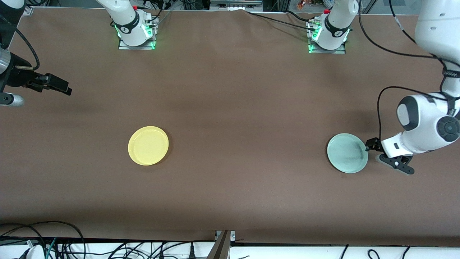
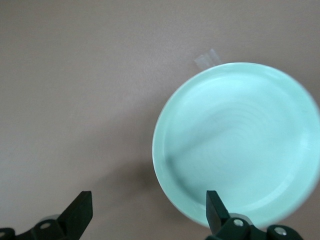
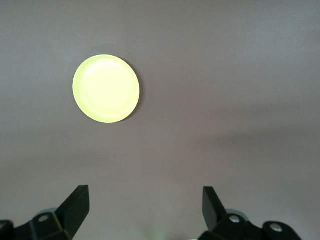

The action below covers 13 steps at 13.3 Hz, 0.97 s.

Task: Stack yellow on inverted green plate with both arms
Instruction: 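Reach the left gripper to the green plate rim and grasp it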

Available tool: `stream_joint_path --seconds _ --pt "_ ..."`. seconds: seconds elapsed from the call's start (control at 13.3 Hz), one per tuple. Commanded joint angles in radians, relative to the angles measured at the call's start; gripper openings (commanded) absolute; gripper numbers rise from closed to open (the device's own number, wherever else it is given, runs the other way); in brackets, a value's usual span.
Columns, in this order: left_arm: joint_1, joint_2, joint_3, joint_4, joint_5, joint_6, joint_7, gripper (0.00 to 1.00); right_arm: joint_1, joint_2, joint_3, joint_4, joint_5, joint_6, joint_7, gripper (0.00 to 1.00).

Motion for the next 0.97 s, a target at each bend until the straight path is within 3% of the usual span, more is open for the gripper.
stream_joint_path --seconds 0.0,0.07,0.15,0.3,0.38,0.9 --pt "0.017 0.09 -0.016 0.04 0.002 0.081 0.045 1.0 -0.007 0.003 0.007 0.001 -0.01 -0.002 0.005 1.0" --pt "0.021 0.104 -0.02 0.04 0.0 0.094 0.045 1.0 -0.007 0.003 0.01 0.001 -0.009 -0.002 0.005 1.0" --pt "0.019 0.11 -0.022 0.04 -0.001 0.098 0.045 0.84 -0.006 0.005 0.011 0.001 -0.007 -0.002 0.005 1.0" --pt "0.016 0.113 -0.022 0.038 0.0 0.097 0.045 0.1 -0.002 0.012 0.013 0.001 -0.009 -0.002 0.005 1.0" --pt "0.013 0.112 -0.022 0.038 0.002 0.097 0.045 0.0 -0.002 0.012 0.013 0.001 -0.009 -0.002 0.005 1.0" --pt "-0.042 0.063 -0.022 0.041 0.038 0.074 0.039 0.0 -0.001 0.015 0.013 0.004 -0.015 0.0 0.018 1.0"
